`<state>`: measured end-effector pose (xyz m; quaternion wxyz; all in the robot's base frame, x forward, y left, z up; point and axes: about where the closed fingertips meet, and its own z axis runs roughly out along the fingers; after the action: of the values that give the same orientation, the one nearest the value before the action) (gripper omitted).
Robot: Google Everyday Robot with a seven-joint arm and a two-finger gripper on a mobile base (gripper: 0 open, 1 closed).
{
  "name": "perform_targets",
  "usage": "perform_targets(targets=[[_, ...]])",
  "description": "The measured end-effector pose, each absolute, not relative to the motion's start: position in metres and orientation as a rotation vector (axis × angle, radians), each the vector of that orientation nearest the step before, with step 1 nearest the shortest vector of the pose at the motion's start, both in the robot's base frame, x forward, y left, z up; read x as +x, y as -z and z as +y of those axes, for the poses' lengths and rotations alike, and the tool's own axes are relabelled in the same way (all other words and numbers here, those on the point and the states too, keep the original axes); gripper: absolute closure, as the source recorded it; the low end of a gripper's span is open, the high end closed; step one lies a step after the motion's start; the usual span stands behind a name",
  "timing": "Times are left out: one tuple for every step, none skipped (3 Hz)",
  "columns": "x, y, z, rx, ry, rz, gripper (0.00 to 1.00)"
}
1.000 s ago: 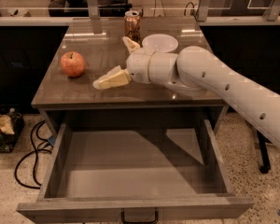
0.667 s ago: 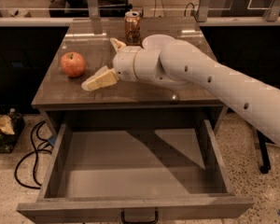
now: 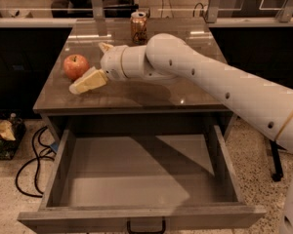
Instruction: Place apple into top drawer
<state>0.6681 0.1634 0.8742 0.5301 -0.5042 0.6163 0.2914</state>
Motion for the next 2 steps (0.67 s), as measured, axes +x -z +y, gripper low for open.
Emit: perform_targets(targets=[[0.678, -0.87, 0.18, -1.194, -0.763, 1.463, 0.0], [0.683, -0.864, 0.196, -1.197, -0.803, 1.478, 0.0]])
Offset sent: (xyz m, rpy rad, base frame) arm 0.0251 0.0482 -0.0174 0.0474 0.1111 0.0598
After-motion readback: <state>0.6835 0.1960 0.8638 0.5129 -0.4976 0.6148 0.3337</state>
